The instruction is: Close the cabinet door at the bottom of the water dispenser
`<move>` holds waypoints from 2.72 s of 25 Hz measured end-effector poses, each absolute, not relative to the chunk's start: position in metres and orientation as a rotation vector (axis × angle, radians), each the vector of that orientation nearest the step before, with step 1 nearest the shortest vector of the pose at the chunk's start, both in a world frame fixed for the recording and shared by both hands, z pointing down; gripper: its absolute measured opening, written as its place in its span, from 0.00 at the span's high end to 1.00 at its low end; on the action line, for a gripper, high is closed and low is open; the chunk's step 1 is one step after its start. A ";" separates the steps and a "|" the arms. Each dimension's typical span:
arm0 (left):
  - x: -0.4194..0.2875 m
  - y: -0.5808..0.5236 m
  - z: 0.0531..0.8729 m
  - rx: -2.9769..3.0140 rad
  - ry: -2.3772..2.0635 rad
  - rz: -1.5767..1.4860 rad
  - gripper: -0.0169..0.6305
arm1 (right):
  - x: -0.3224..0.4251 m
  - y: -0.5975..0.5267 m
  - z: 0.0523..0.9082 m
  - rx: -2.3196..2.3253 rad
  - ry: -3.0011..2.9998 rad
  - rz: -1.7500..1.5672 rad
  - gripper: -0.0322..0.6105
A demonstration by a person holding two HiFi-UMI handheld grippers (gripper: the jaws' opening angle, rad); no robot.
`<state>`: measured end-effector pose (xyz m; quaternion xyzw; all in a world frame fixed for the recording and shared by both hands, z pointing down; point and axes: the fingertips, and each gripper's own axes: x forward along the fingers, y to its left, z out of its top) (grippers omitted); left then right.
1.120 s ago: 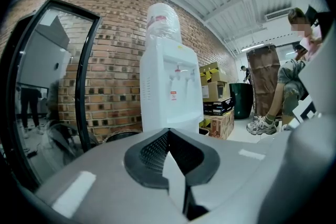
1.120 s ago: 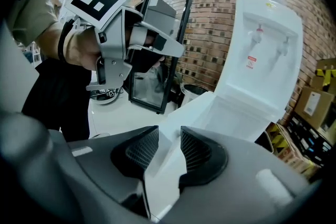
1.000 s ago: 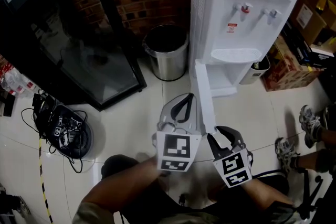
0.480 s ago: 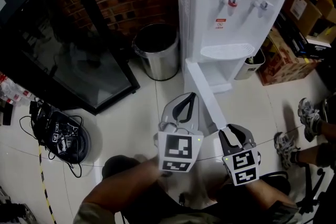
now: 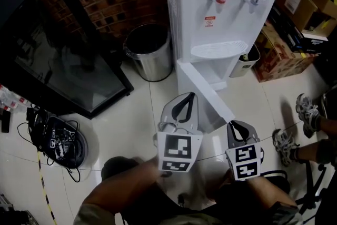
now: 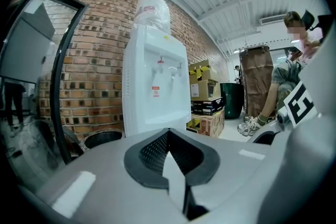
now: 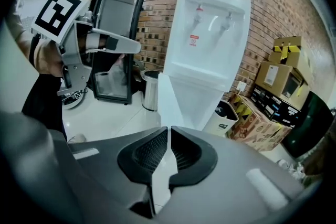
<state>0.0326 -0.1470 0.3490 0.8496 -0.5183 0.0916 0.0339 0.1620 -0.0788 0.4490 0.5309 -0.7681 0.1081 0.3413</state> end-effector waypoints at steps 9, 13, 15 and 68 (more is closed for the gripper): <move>0.040 -0.157 0.355 2.604 -1.584 0.281 0.97 | 0.222 -0.120 0.450 1.580 -1.896 0.374 0.95; 0.039 -0.165 0.360 2.589 -1.585 0.287 0.97 | 0.244 -0.142 0.452 1.634 -1.852 0.357 0.95; 0.039 -0.170 0.363 2.585 -1.588 0.288 0.97 | 0.255 -0.153 0.453 1.661 -1.833 0.350 0.95; 0.040 -0.233 0.366 2.534 -1.627 0.195 0.97 | 0.258 -0.283 0.369 1.919 -2.116 0.166 0.95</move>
